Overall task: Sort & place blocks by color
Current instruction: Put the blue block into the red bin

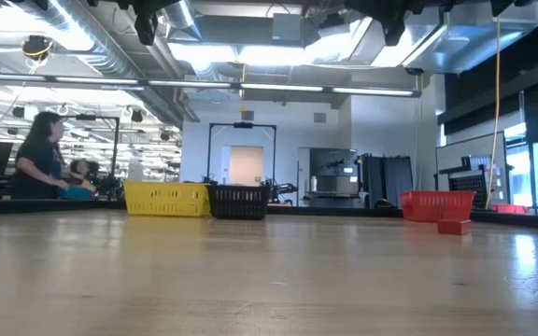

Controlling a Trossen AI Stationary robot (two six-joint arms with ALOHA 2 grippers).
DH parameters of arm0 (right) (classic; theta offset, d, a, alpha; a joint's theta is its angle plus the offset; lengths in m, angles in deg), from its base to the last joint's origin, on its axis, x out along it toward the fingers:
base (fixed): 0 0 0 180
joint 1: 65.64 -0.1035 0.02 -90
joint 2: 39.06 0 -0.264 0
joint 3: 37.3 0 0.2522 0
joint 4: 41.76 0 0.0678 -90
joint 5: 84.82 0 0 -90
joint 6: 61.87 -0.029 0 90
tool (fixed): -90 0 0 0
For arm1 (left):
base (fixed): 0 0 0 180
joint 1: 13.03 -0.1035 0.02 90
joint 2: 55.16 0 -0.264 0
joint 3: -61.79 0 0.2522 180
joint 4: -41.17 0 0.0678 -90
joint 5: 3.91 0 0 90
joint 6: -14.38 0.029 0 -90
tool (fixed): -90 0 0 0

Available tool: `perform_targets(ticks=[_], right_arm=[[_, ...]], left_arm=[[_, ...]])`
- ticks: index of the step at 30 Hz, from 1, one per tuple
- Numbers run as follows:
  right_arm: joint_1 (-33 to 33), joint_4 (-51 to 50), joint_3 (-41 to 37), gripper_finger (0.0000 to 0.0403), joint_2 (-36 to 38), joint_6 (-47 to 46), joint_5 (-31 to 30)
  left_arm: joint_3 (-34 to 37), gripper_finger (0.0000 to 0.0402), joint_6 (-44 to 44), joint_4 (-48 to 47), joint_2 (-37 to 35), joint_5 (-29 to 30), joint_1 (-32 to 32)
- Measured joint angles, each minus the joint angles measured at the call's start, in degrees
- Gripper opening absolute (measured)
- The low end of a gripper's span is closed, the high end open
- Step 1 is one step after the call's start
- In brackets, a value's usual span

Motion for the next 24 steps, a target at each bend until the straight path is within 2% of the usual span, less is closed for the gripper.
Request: perform_targets(ticks=[3,5,9,24], right_arm=[[0.01,-0.02,0.00,0.0049,0.00,0.32,0.07],[0.02,-0.02,0.00,0.0016,0.00,1.42,0.81],[0.02,-0.04,-0.02,0.0004,0.00,0.29,1.50],[0.02,-0.04,-0.02,0.0001,0.00,0.02,1.64]], left_arm=[[0.00,0.0000,0.00,0.00,0.00,0.00,0.00],[0.00,0.0000,0.00,0.00,0.00,0.01,0.00],[0.00,0.0000,0.00,-0.02,0.00,0.00,0.00],[0.00,0.0009,0.00,-0.03,0.00,1.35,-0.01]])
